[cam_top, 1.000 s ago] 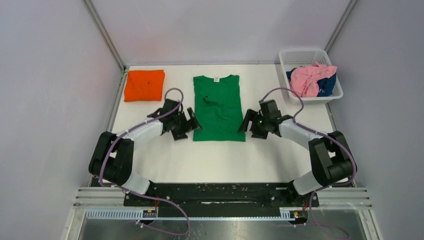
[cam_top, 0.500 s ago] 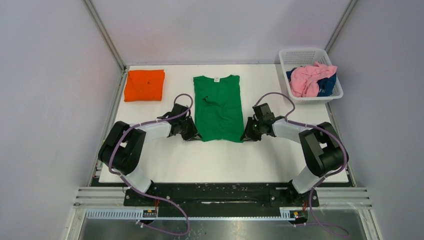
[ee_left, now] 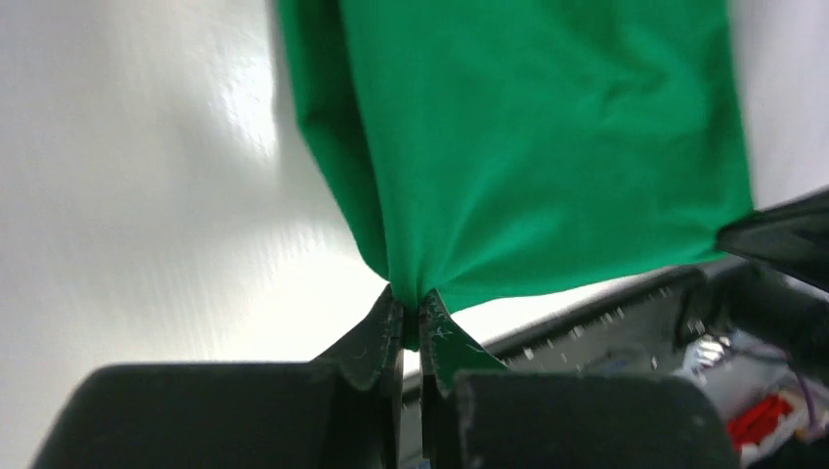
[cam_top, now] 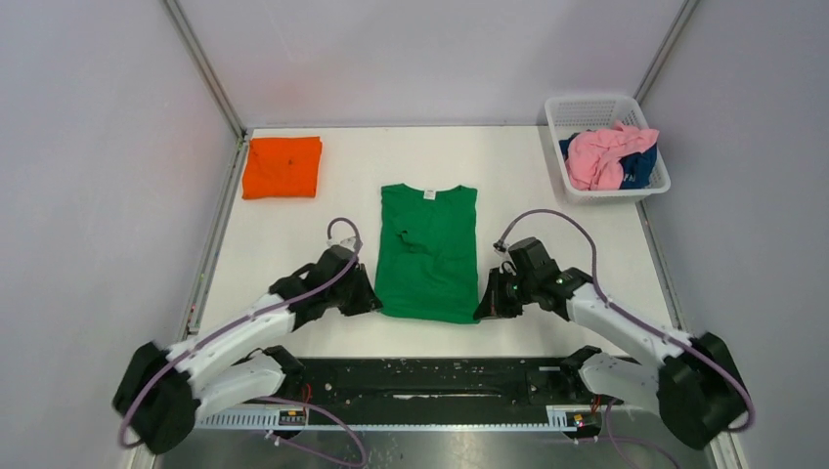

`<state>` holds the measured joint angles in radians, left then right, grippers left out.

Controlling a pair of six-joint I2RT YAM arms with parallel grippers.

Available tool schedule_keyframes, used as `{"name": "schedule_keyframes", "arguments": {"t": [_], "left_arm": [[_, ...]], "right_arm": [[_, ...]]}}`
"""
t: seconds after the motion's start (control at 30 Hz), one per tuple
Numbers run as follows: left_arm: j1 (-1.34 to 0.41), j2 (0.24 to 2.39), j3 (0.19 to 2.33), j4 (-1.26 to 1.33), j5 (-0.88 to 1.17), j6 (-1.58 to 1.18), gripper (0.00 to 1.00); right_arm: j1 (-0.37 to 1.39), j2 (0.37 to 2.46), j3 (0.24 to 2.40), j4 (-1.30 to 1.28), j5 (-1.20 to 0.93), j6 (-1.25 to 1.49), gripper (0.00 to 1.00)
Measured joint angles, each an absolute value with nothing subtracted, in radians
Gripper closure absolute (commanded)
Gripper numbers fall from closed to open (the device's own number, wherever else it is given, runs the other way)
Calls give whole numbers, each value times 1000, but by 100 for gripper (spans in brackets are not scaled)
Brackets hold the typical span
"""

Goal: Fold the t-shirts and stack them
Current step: Fold the long partially folded tshirt into a neat square

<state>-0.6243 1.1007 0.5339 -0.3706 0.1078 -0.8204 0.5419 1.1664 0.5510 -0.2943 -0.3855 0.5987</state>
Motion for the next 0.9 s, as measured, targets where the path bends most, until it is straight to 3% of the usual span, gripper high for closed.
{"name": "schedule_keyframes", "arguments": {"t": [0.2,0.33,0.63,0.9], "left_arm": [[-727,660,543,-569,52,-839,100],[-731,558,611,-616,20,-842,100],[-721,785,805,-622,-171,-829,100],[-532,1104,898,-498,-118,-782,100]], "right_arm": [[588,820,514,-454,-519,622,100],[588,718,587,-519,-540,638,100],[447,886,745,-490,-572,655,100],[306,1137,791,-374,-638,689,100]]}}
